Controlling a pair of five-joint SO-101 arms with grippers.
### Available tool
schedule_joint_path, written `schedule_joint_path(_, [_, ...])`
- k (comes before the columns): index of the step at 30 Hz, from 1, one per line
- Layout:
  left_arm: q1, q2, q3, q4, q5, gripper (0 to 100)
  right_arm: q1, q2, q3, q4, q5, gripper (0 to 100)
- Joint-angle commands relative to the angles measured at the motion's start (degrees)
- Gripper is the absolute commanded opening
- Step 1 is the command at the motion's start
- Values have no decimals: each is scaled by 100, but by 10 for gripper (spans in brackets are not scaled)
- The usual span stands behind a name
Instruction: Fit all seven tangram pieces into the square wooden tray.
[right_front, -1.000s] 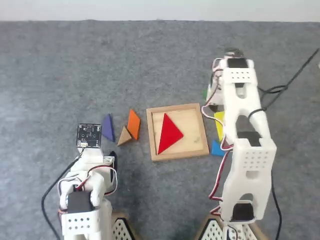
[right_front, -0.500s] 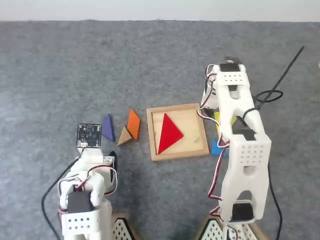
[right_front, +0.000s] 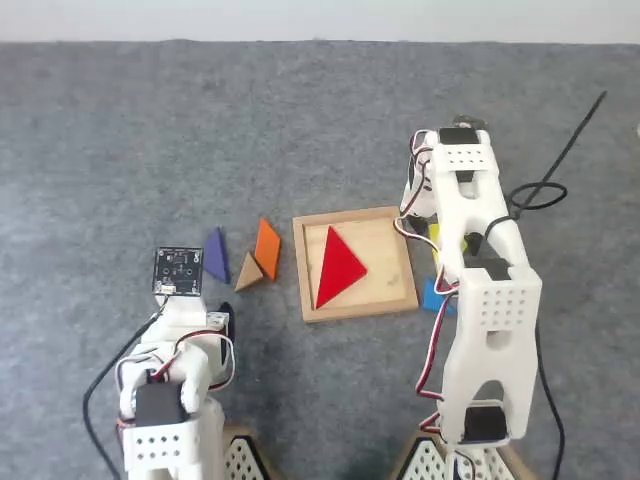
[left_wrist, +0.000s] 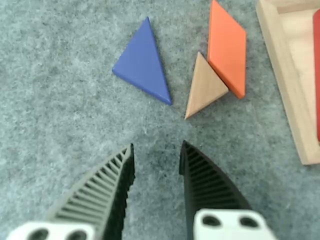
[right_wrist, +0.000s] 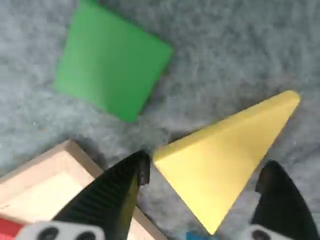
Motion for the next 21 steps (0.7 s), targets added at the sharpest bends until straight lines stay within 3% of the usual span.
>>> schedule_joint_path(1, [-9, -105, -48, 18, 44, 151, 75, -66, -53, -13, -79, 254])
schedule_joint_path(5, [-9, -105, -48, 18, 44, 151, 75, -66, -53, -4, -79, 180])
schedule_joint_path(12, [-9, -105, -48, 18, 44, 151, 330, -75, -53, 75, -35, 166])
schedule_joint_path(21, [-9, -105, -48, 18, 44, 151, 1332, -84, -70, 312, -325, 166])
